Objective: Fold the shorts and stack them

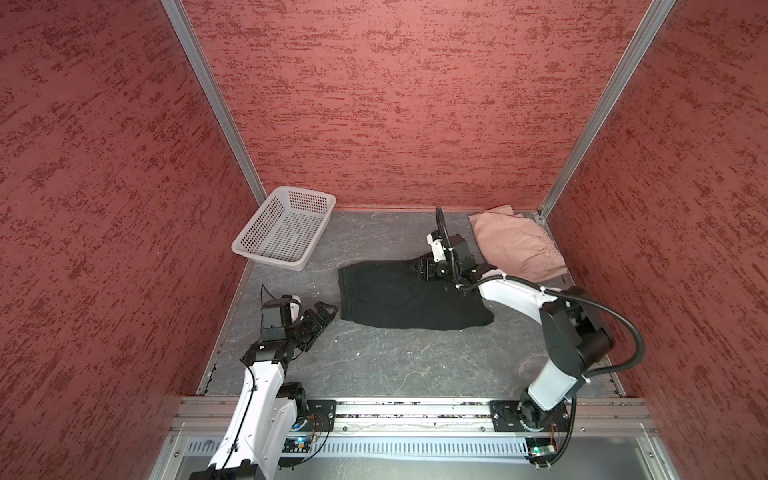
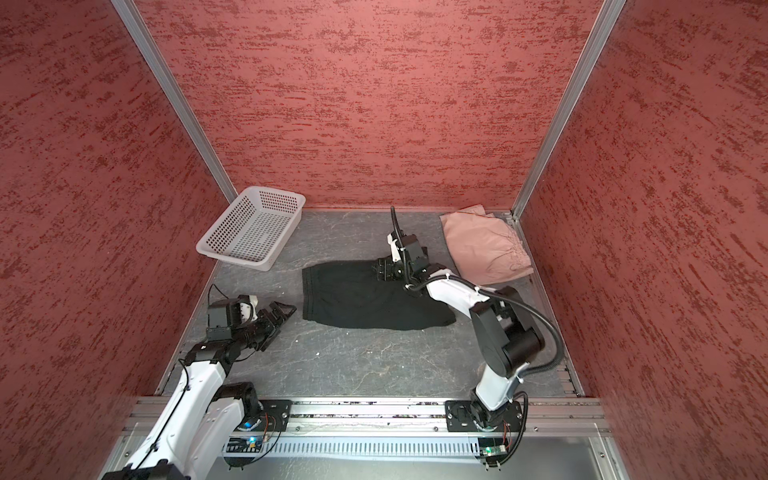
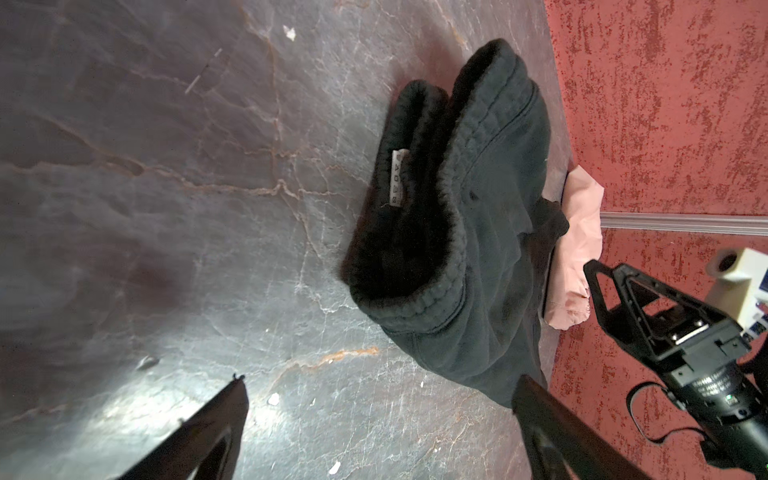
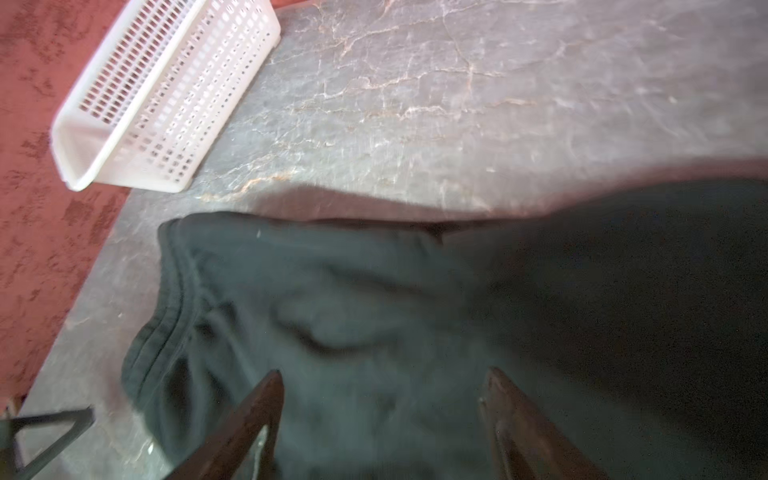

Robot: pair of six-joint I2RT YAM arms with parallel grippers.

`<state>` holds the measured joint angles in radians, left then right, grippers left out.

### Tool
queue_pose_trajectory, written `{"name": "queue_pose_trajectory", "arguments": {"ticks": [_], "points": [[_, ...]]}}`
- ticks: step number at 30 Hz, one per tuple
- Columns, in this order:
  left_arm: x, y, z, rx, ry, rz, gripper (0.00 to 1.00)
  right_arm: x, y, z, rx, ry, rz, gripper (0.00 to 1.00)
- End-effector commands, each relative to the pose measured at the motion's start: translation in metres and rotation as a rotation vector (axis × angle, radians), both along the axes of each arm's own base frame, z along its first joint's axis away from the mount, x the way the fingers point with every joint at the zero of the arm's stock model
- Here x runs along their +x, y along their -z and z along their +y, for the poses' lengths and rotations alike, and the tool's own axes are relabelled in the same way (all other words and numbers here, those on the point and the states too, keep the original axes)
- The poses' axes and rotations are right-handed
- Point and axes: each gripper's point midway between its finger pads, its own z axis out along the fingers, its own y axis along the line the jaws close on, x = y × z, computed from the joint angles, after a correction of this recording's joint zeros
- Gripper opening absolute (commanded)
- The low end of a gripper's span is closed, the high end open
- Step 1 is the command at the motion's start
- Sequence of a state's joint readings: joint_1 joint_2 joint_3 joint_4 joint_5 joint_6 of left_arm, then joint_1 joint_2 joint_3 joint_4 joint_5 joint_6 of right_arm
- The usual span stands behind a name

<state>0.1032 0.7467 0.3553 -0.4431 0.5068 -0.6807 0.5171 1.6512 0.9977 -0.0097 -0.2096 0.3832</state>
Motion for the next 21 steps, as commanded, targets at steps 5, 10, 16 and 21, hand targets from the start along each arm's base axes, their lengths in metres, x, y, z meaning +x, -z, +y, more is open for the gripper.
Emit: {"name": "queue_pose_trajectory", "arguments": {"ticks": [5,10,16,21], "points": [[0.043,-0.018,-0.015,0.086,0.14,-0.166,0.99,-0.054,0.042,-0.02,0.08,0.024,0.091,0.77],[0.064,-0.022,-0.03,0.162,0.229,-0.154,0.99,-0.077,0.07,-0.038,0.067,0.083,0.18,0.77],[0.069,-0.008,-0.044,0.153,0.3,-0.137,0.99,-0.086,0.082,-0.086,-0.001,0.23,0.215,0.8],[0.058,0.011,-0.064,0.187,0.373,-0.107,0.99,-0.082,0.068,-0.116,-0.021,0.283,0.194,0.81]]}}
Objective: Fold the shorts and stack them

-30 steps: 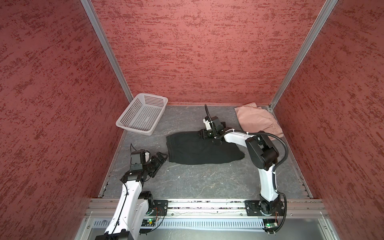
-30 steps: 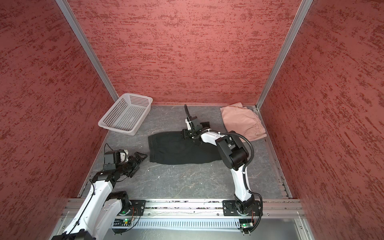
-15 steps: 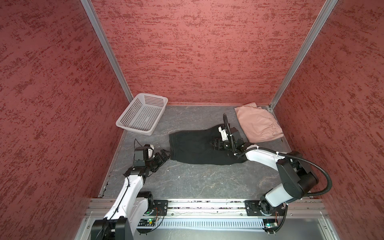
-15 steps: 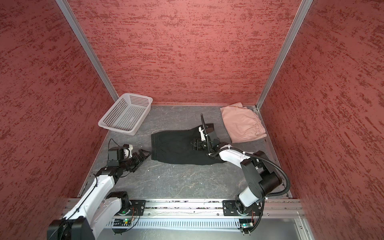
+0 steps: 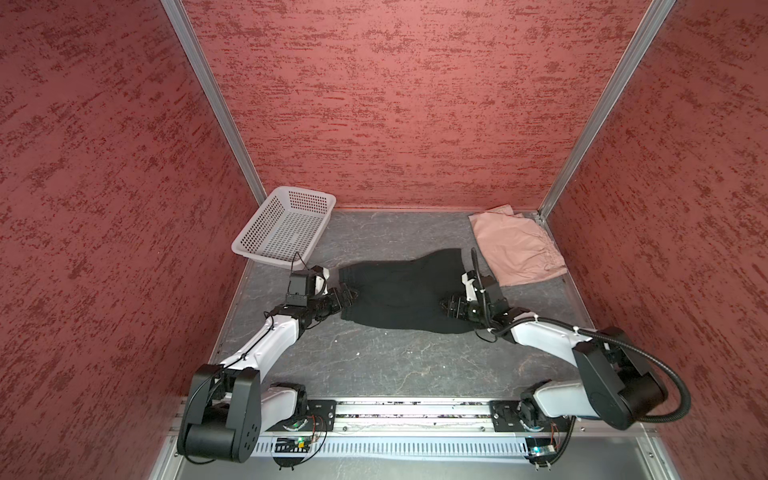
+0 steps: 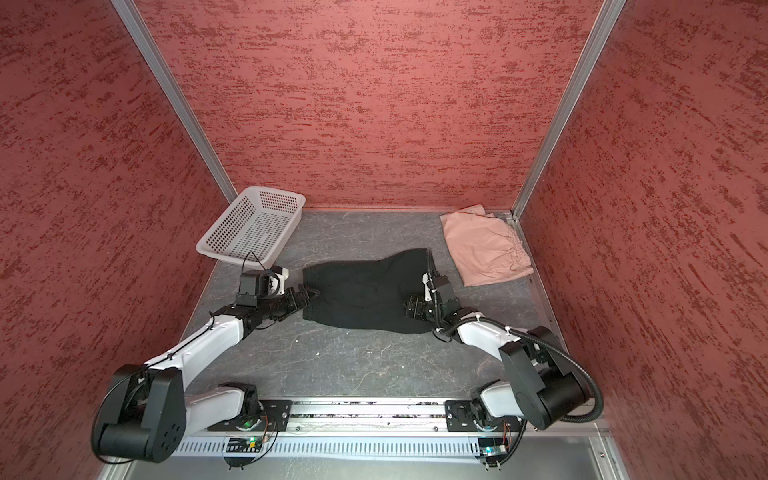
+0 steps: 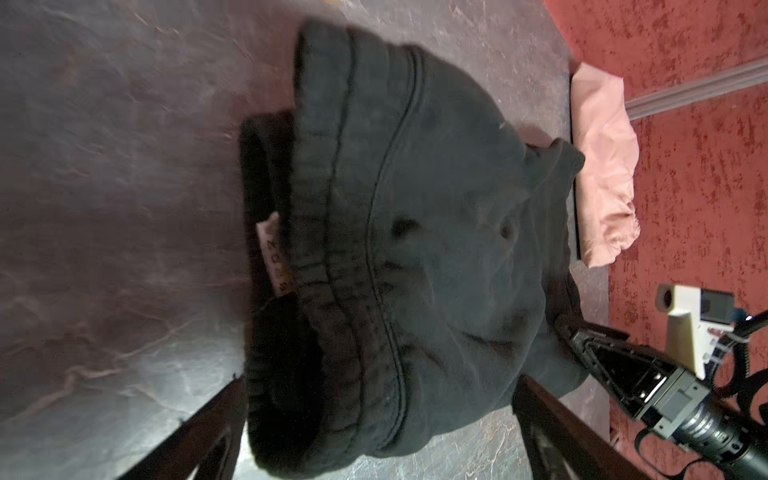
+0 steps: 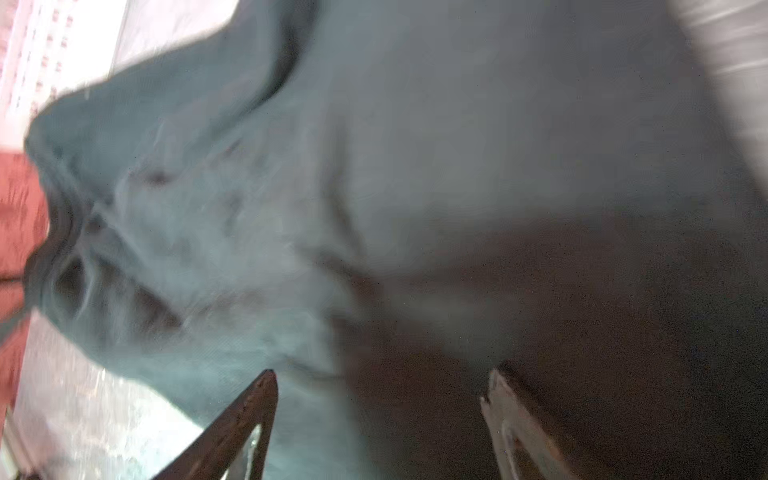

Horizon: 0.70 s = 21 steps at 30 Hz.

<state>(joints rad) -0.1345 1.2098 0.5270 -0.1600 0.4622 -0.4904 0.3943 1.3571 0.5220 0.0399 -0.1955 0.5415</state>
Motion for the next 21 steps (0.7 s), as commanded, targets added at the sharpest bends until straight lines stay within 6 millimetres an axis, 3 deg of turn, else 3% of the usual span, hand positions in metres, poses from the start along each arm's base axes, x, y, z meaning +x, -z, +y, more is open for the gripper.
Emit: {"name": "queue_pose_trajectory", "arguments": {"ticks": [1,7,11,15,19,21], "points": [[-0.004,0.01,-0.009,0.053,0.047,-0.014,0.99,0.0,-0.008,-0.019,-0.05,0.034,-0.005,0.81],[-0.018,0.027,-0.022,-0.002,0.051,0.056,0.99,-0.002,-0.035,-0.018,-0.046,0.003,-0.048,0.82],[-0.029,0.022,-0.054,-0.04,0.109,0.059,0.99,0.002,-0.065,-0.007,-0.05,-0.095,-0.108,0.82],[-0.039,0.019,-0.068,-0.068,0.126,0.089,0.99,0.01,-0.085,-0.002,-0.067,-0.134,-0.146,0.82],[-0.055,0.006,-0.087,-0.146,0.146,0.084,0.99,0.011,-0.094,0.024,-0.032,-0.256,-0.178,0.82],[-0.063,0.006,-0.079,-0.121,0.111,0.118,0.99,0.005,-0.097,0.044,-0.054,-0.351,-0.207,0.82]]}}
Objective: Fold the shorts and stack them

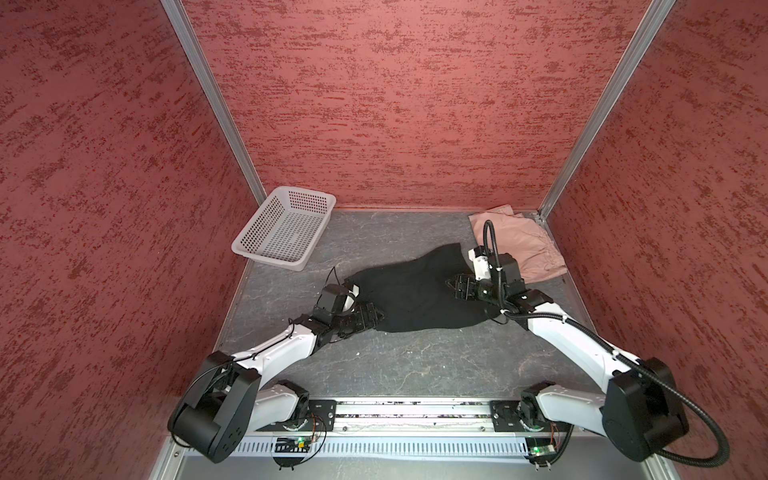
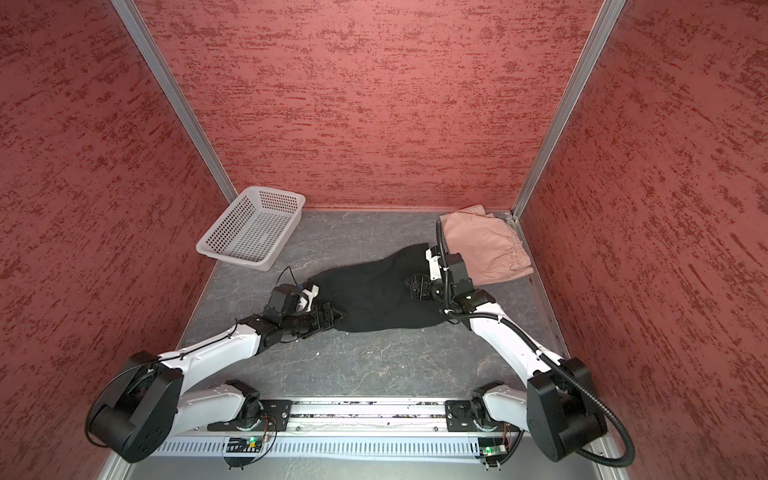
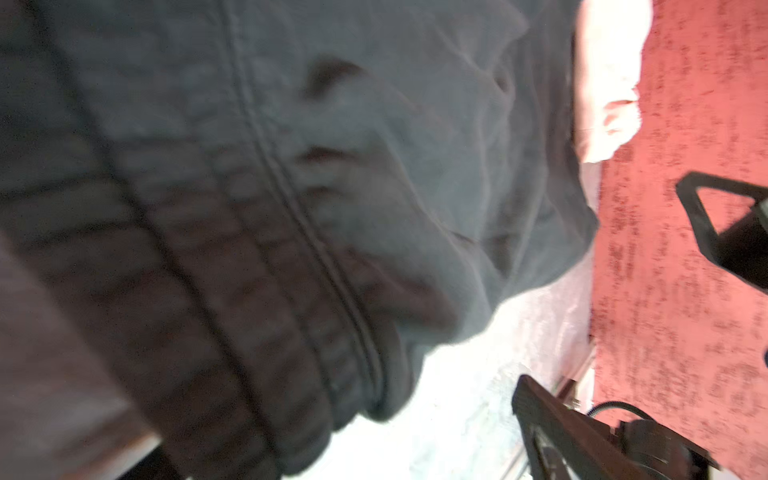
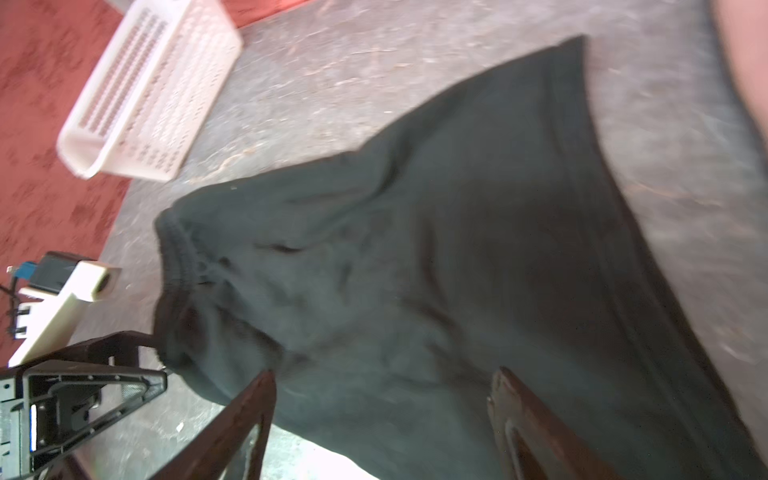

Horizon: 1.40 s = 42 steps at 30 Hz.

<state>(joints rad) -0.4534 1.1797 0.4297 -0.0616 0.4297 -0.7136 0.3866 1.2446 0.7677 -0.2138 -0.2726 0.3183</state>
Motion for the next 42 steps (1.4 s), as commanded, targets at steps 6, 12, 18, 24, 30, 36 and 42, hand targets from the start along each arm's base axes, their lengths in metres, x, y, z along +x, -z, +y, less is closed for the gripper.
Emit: {"name": "queue_pose_trajectory", "arguments": {"ticks": [6,12,18,24,30,36,42], "points": [[-0.009,-0.043,0.076,0.085,-0.253,0.046,0.99,-0.053,-0.009,0.095,-0.201,-0.426,-0.257,0.84],[-0.008,-0.098,0.145,0.084,-0.489,-0.087,0.99,-0.097,0.001,0.154,-0.374,-0.585,-0.501,0.87],[0.002,-0.115,0.17,-0.004,-0.558,-0.135,0.99,-0.109,0.067,0.191,-0.735,-0.715,-0.574,0.9],[0.008,-0.121,0.179,-0.064,-0.556,-0.146,0.99,-0.112,0.074,0.22,-0.778,-0.732,-0.665,0.93],[0.004,-0.129,0.185,-0.093,-0.59,-0.181,0.99,-0.109,0.077,0.233,-0.807,-0.731,-0.703,0.93],[0.005,-0.132,0.186,-0.14,-0.598,-0.189,0.99,-0.099,0.088,0.242,-0.884,-0.731,-0.712,0.93],[0.014,-0.137,0.18,-0.235,-0.576,-0.223,1.0,-0.083,0.097,0.253,-0.95,-0.692,-0.72,0.93]]}}
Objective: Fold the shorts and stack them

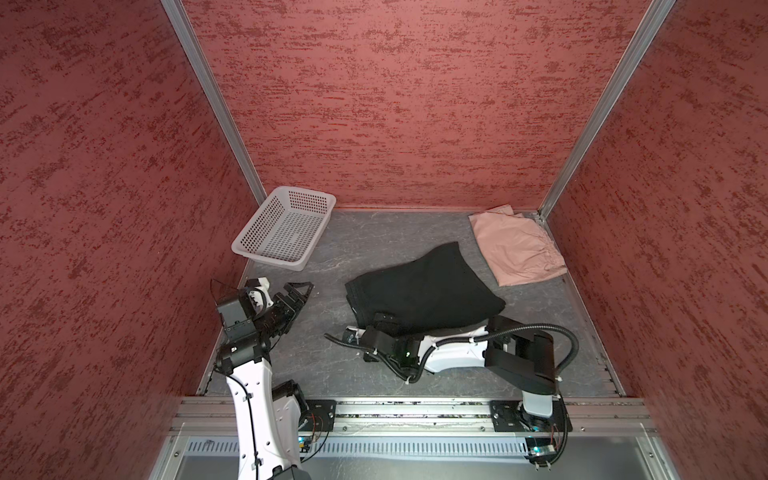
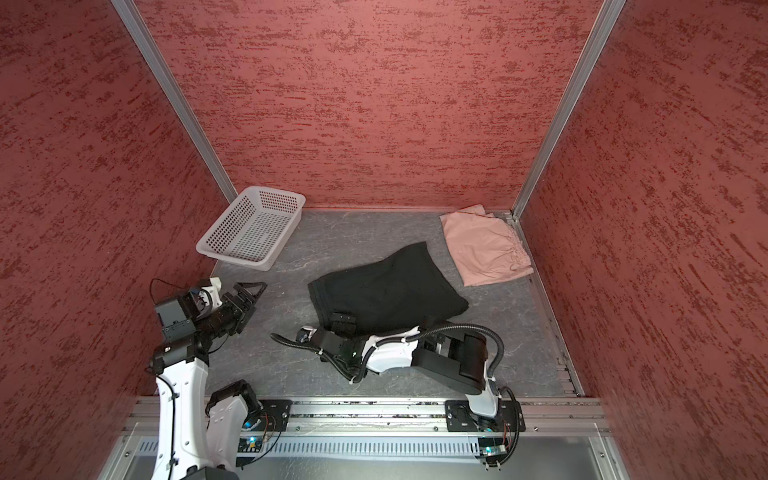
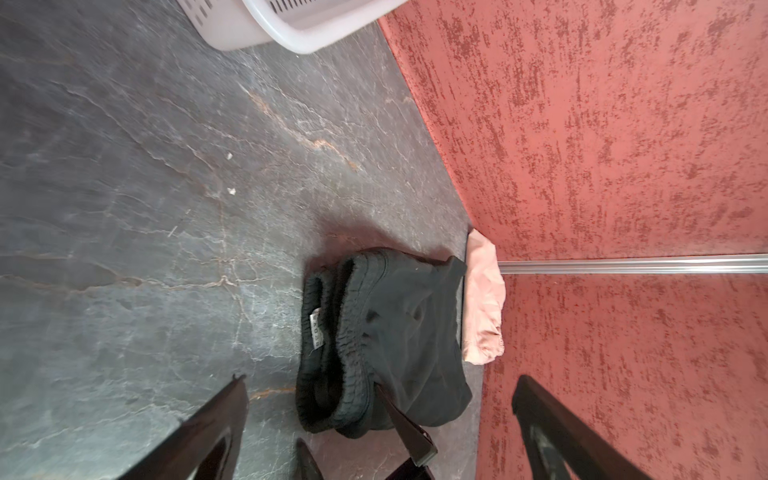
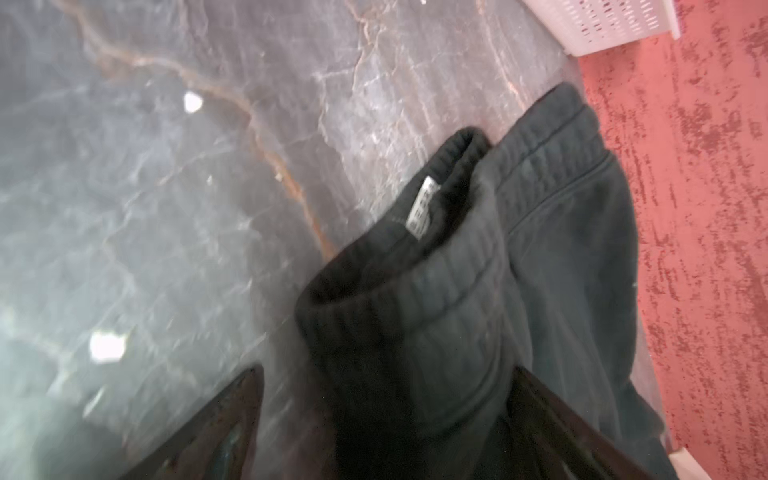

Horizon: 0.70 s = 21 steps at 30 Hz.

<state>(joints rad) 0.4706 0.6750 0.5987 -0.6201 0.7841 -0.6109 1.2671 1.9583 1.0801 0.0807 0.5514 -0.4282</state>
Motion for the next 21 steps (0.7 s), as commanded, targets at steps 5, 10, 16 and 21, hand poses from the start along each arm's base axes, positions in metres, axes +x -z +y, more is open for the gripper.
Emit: {"name": "queue_pose_trajectory", "arguments": {"ticks": [5,10,16,21], "points": [[0.002,-0.012,-0.001,0.034,0.037,-0.043,0.99,0.011,-0.001,0.019,-0.011,-0.003,-0.041,0.91],[0.003,-0.018,0.0,0.038,0.037,-0.042,0.99,0.012,0.002,0.028,0.048,0.003,0.006,0.73],[0.005,-0.003,0.0,0.004,0.03,-0.016,0.99,0.016,-0.006,0.027,0.192,0.056,0.098,0.03],[0.002,0.015,-0.01,-0.015,0.048,0.026,0.99,0.015,-0.025,0.028,0.394,0.082,0.208,0.0]]}}
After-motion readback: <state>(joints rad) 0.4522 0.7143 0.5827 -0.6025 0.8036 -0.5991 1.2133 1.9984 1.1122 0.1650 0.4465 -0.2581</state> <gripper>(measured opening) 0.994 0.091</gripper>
